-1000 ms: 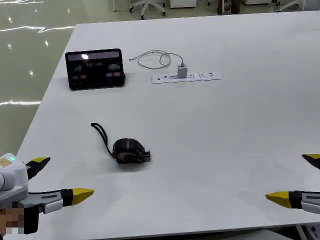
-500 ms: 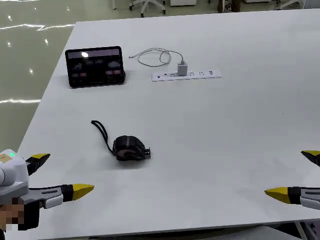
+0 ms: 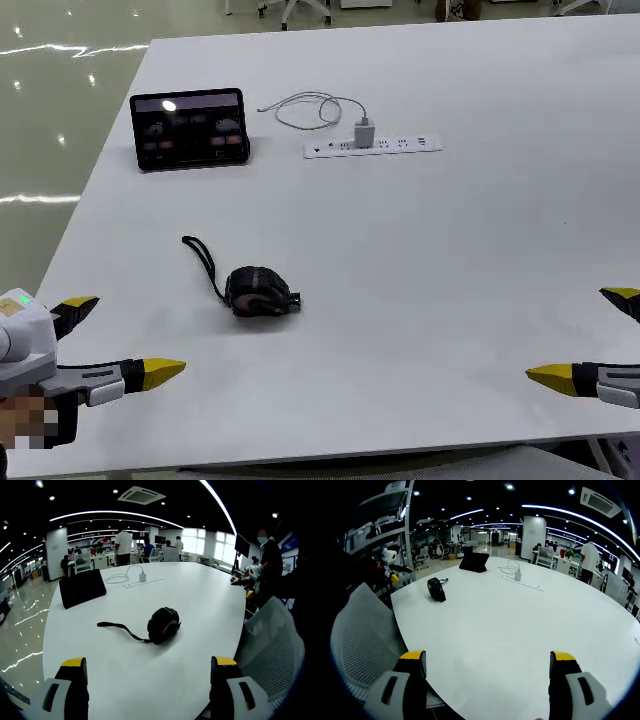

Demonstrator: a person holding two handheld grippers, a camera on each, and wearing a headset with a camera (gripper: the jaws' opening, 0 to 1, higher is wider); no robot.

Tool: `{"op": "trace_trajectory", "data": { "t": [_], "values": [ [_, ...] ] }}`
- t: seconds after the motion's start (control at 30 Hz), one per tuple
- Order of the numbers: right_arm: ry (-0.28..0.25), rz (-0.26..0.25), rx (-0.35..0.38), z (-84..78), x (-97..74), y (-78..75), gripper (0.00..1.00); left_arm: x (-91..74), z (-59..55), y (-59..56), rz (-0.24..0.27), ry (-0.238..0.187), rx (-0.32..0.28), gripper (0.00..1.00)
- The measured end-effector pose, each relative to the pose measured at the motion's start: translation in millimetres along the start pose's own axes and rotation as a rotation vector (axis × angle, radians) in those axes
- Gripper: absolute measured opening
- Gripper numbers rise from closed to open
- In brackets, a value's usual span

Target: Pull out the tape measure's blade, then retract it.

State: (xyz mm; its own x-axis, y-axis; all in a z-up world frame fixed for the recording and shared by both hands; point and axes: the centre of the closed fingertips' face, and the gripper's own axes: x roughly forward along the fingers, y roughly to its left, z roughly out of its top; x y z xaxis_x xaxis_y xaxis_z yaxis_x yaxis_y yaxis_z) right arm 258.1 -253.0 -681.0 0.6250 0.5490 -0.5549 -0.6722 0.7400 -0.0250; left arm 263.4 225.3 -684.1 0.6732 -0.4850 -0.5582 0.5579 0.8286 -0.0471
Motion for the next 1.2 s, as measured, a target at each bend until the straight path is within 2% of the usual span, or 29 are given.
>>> {"op": "trace_trajectory", "data": {
  "t": [0.1,0.2,0.4,0.5,0.53,0.7,0.8,0.87,0.9,0.93,1.07,1.2],
  "values": [
    [-0.008,0.023,0.008,4.3,8.7,0.4,0.99,6.1,2.3,-5.5,-0.047,0.014,0.015,0.97],
    [-0.002,0.037,-0.025,9.5,19.4,2.7,0.99,15.0,4.9,-7.8,-0.084,0.041,0.049,0.96],
    [-0.014,0.089,-0.069,26.6,41.8,12.0,1.0,34.9,14.5,-6.4,-0.154,0.103,0.164,0.97],
    [-0.015,0.128,-0.112,34.3,54.6,21.7,0.99,46.4,21.3,-4.5,-0.181,0.13,0.252,0.98],
    [-0.013,0.143,-0.121,37.0,60.5,25.4,0.98,51.6,23.1,-5.9,-0.205,0.15,0.283,0.98],
    [-0.004,0.184,-0.138,46.2,77.9,36.1,0.98,72.0,26.5,-11.7,-0.262,0.211,0.349,0.97],
    [0.001,0.191,-0.153,49.7,86.0,38.4,1.0,82.7,25.9,-14.7,-0.283,0.251,0.416,0.97],
    [-0.003,0.2,-0.152,53.7,90.5,39.5,1.0,91.4,24.0,-9.7,-0.258,0.293,0.483,0.98],
    [-0.003,0.206,-0.147,55.0,92.1,40.5,1.0,93.6,22.8,-9.9,-0.265,0.307,0.502,0.98],
    [0.006,0.211,-0.154,55.8,96.0,41.6,1.0,97.6,22.9,-15.2,-0.296,0.312,0.511,0.97],
    [0.013,0.232,-0.163,62.4,106.2,46.0,1.0,109.9,23.8,-20.6,-0.326,0.352,0.545,0.93],
    [0.023,0.255,-0.16,68.6,122.9,50.9,1.0,124.5,26.0,-32.9,-0.392,0.386,0.59,0.86]
  ]
}}
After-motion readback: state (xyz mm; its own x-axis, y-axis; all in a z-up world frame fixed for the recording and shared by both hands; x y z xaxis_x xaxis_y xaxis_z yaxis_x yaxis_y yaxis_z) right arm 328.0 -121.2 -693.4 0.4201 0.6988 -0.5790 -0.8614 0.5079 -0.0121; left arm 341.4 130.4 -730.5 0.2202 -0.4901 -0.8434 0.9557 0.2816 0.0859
